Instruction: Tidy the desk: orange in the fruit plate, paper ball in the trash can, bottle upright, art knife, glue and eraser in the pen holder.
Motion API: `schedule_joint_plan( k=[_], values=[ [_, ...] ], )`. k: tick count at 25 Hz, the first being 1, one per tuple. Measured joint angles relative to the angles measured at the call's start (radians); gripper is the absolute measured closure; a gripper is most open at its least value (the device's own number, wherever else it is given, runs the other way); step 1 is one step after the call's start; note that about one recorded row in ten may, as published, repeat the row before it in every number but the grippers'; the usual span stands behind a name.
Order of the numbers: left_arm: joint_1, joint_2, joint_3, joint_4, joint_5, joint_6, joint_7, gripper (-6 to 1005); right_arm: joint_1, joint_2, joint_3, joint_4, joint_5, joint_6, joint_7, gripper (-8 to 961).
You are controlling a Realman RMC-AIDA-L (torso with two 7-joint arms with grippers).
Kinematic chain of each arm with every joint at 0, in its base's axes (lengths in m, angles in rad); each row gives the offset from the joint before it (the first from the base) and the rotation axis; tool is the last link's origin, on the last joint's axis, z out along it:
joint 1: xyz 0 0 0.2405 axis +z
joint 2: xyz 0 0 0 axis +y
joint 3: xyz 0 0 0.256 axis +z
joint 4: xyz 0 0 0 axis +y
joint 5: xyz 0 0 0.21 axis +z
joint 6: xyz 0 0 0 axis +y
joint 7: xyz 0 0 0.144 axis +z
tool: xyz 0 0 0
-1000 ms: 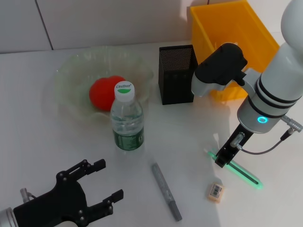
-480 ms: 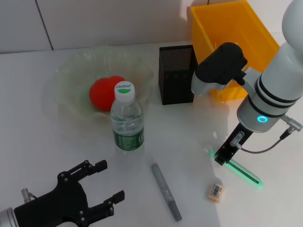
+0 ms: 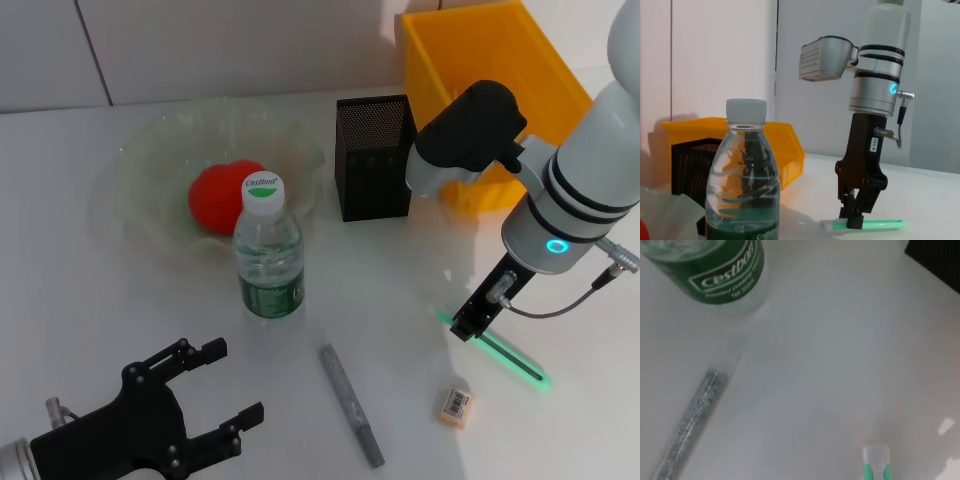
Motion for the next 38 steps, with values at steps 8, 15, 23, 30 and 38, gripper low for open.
schedule_joint_plan(
  k=[8, 15, 23, 30, 38],
  values=[
    [0.001, 0.0, 0.0, -0.002, 0.0, 0.0, 0.0, 224, -0.026, -0.001, 0.064, -0.104, 0.005, -0.022, -0.009, 787],
    [0.0, 0.0, 0.0, 0.0, 0.0, 0.0, 0.0, 224, -0.069, 0.0, 0.166, -0.279, 0.051, -0.005, -0.039, 787],
    [0.0, 0.001, 0.0, 0.006, 0.0, 0.024, 0.0, 224, -0.11, 0.001, 0.233, -0.38, 0.192, 0.147, -0.134, 786],
    [0.0, 0.001, 0.0, 0.008, -0.002, 0.04, 0.0, 225, -0.123, 0.002, 0.224, -0.411, 0.205, 0.312, -0.187, 786],
    [0.0, 0.002, -0.002, 0.008, -0.005, 0.047, 0.0, 225, -0.165, 0.005, 0.144, -0.37, 0.273, 0.565, -0.276, 786]
  ],
)
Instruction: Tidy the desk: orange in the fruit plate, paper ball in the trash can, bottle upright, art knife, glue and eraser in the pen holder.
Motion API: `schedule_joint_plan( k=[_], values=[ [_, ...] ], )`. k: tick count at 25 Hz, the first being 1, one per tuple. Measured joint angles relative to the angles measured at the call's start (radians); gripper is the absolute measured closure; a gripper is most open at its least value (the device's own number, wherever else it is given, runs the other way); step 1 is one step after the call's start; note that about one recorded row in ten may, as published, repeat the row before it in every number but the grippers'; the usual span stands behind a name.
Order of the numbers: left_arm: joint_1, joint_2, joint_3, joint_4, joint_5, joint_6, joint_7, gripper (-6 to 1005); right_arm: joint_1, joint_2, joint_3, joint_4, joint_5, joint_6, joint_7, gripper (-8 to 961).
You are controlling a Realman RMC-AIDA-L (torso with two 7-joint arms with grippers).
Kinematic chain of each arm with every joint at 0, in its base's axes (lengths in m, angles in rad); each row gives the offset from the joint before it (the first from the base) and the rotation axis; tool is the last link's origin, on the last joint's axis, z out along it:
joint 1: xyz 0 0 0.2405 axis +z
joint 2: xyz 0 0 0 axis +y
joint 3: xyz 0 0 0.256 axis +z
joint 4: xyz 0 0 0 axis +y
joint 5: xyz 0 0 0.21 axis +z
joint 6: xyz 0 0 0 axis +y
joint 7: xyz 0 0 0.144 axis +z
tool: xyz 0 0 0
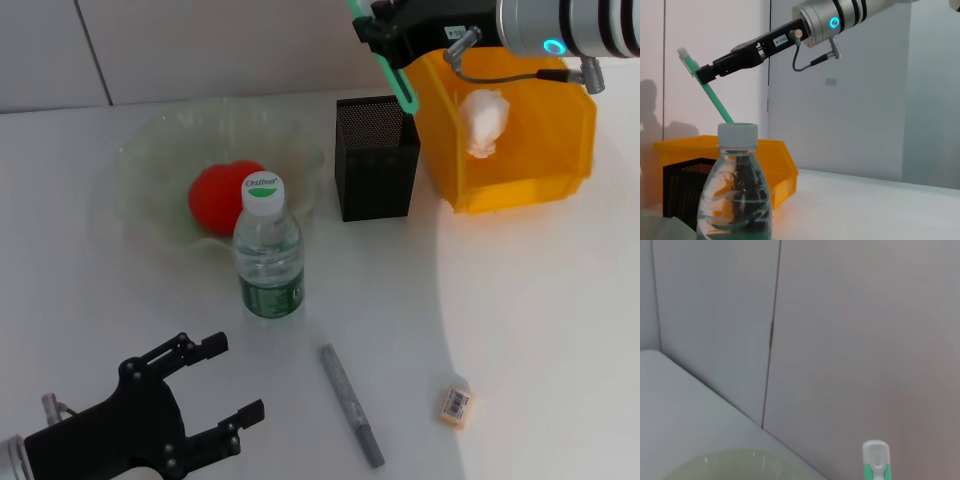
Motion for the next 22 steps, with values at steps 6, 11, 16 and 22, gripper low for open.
schedule_joint_plan(
  k=[6, 11, 16, 22],
  values=[
    [-0.001, 0.001, -0.001, 0.0, -0.001, 0.005, 0.0, 225, -0.029, -0.002, -0.003, 0.061, 0.127, 0.097, -0.123, 786],
    [-0.002, 0.001, -0.004, 0.0, -0.002, 0.005, -0.004, 225, -0.06, -0.003, -0.004, 0.155, 0.299, 0.165, -0.301, 787],
    [-0.001, 0.002, -0.004, 0.0, -0.001, 0.005, -0.013, 225, -0.069, -0.004, 0.009, 0.267, 0.53, 0.181, -0.522, 781],
    [-0.002, 0.002, 0.0, 0.001, 0.001, 0.009, -0.024, 225, -0.081, -0.005, 0.021, 0.327, 0.667, 0.183, -0.697, 769]
  ],
)
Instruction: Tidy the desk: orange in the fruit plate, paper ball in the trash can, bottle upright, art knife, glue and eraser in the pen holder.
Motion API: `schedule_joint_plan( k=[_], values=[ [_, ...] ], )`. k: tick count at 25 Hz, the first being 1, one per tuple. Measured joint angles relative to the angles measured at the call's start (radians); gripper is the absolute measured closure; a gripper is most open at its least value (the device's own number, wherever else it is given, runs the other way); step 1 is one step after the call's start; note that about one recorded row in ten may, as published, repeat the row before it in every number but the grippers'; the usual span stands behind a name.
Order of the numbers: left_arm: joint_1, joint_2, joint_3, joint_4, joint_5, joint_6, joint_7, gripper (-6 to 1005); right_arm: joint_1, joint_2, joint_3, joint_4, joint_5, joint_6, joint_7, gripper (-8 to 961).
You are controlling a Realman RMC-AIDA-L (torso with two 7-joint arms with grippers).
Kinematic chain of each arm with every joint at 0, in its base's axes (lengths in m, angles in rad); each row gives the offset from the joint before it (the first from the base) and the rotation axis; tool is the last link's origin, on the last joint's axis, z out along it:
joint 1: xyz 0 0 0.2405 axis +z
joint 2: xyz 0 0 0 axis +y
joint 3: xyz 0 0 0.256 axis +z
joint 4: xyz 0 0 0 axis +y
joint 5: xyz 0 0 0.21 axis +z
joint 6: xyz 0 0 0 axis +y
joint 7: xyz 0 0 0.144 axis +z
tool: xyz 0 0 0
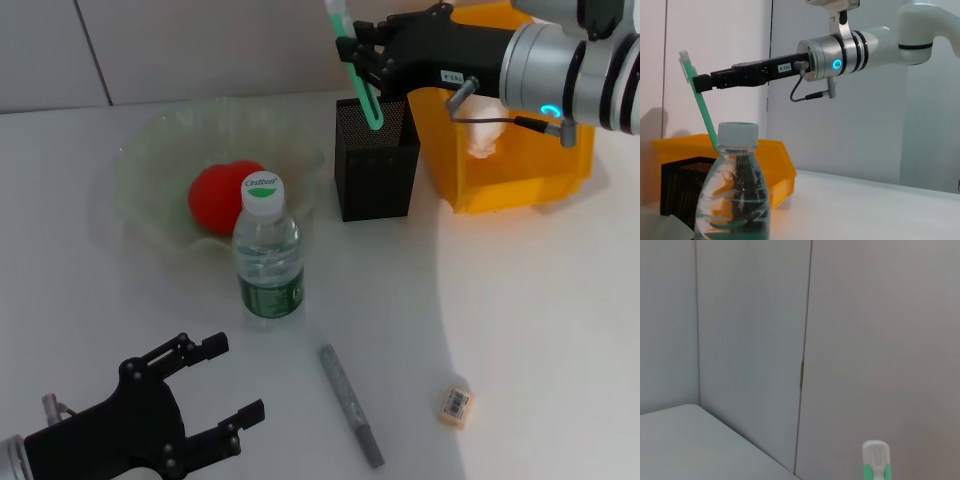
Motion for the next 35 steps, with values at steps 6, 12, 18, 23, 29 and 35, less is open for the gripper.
schedule_joint_plan(
  k=[6, 12, 18, 23, 29, 35],
  values=[
    [0.006, 0.001, -0.003, 0.001, 0.002, 0.018, 0.0, 226, -0.002, -0.001, 0.004, 0.028, 0.01, 0.01, -0.069, 757],
    [0.007, 0.002, 0.0, 0.001, 0.003, 0.021, -0.008, 226, 0.005, 0.001, 0.0, 0.083, 0.049, 0.052, -0.142, 745],
    [0.005, 0.0, 0.001, 0.001, 0.004, 0.022, -0.014, 226, 0.011, -0.001, 0.004, 0.135, 0.139, 0.046, -0.211, 733],
    [0.004, 0.0, 0.002, 0.001, 0.004, 0.022, -0.025, 226, 0.007, -0.002, 0.004, 0.148, 0.142, 0.051, -0.214, 723],
    [0.006, 0.0, 0.001, 0.001, 0.004, 0.028, -0.025, 226, -0.003, -0.001, 0.012, 0.135, 0.143, 0.027, -0.2, 578],
    [0.012, 0.001, -0.003, 0.001, 0.003, 0.056, -0.025, 226, -0.046, -0.009, 0.143, -0.031, 0.016, -0.26, 0.051, 467]
  ],
)
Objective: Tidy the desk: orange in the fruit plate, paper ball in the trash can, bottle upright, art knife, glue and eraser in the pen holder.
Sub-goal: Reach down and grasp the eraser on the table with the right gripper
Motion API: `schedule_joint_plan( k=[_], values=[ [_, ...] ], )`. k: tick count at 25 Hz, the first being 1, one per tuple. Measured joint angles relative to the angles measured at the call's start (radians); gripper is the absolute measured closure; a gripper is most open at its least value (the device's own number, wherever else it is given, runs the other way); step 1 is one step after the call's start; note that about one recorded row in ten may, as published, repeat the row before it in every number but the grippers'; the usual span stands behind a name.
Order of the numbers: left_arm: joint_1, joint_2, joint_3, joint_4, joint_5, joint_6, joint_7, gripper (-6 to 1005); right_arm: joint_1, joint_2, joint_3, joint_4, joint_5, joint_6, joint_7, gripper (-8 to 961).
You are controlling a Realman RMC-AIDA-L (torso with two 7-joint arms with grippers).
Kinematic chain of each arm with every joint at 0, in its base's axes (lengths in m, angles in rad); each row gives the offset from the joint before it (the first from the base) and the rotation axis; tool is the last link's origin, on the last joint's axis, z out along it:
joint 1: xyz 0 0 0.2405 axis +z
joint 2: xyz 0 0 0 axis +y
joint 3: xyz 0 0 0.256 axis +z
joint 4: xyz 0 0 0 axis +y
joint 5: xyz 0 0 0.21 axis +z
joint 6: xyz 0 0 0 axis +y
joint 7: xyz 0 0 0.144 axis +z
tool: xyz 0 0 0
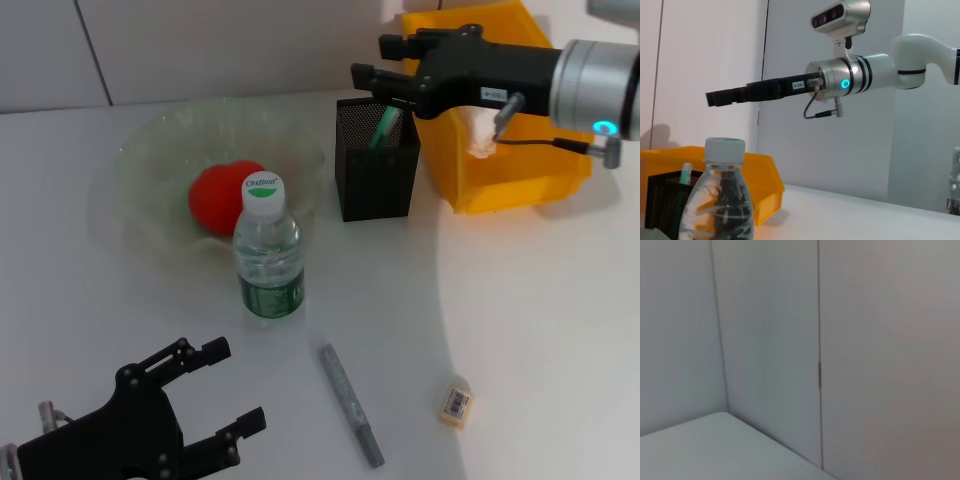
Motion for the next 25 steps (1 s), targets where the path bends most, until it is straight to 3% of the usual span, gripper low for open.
schedule_joint_plan(
  k=[2, 4, 6, 11, 17, 21, 25],
  values=[
    [0.003, 0.0, -0.003, 0.0, -0.001, 0.007, 0.0, 226, 0.001, 0.0, 0.072, -0.061, -0.079, -0.127, 0.095, 457],
    [0.003, 0.0, -0.003, 0.0, -0.002, 0.008, 0.0, 226, 0.006, 0.0, 0.131, -0.119, -0.147, -0.246, 0.162, 343],
    [0.004, 0.001, -0.003, 0.0, -0.002, 0.008, 0.0, 226, 0.022, -0.008, 0.17, -0.157, -0.197, -0.34, 0.223, 324],
    [0.004, 0.001, -0.004, 0.0, -0.002, 0.008, 0.0, 227, 0.115, -0.06, 0.218, -0.185, -0.304, -0.591, 0.317, 275],
    [0.004, 0.002, 0.001, 0.017, 0.001, 0.025, -0.036, 227, 0.234, -0.094, 0.198, -0.221, -0.391, -0.848, 0.237, 236],
    [0.01, 0.006, 0.005, 0.045, 0.002, 0.039, -0.095, 227, 0.315, -0.09, 0.143, -0.224, -0.493, -0.967, 0.107, 236],
    [0.042, 0.01, 0.006, 0.068, 0.014, 0.107, -0.117, 227, 0.385, -0.08, 0.084, -0.21, -0.649, -1.002, -0.054, 236]
  ],
)
